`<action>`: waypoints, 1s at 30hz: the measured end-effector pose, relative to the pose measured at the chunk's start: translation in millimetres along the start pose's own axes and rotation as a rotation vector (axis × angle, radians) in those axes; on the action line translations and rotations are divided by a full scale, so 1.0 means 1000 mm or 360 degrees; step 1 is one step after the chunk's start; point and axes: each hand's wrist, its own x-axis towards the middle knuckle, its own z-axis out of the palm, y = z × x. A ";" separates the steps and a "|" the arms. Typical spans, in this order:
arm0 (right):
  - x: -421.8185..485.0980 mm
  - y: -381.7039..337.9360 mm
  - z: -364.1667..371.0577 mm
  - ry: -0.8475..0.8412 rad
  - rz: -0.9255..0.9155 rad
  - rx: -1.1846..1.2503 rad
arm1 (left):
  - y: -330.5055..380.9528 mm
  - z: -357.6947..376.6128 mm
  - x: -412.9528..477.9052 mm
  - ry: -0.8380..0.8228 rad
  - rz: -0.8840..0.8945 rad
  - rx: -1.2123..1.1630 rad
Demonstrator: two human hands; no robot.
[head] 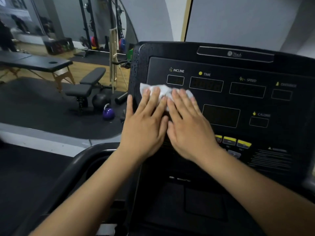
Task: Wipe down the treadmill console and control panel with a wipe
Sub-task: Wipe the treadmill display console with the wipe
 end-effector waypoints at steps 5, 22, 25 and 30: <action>-0.103 -0.024 0.030 -0.0191 -0.0152 0.0011 | 0.025 0.020 -0.097 -0.0234 0.0129 0.0000; -0.113 0.027 0.011 -0.0139 -0.0001 -0.0038 | 0.076 0.029 -0.073 -0.0206 0.0292 -0.0020; -0.153 0.022 0.018 -0.0266 -0.0075 -0.0099 | 0.086 0.034 -0.106 -0.0320 0.0378 0.0033; -0.094 0.063 -0.009 -0.0165 0.0111 -0.0196 | 0.093 0.026 -0.027 -0.0136 0.0387 0.0044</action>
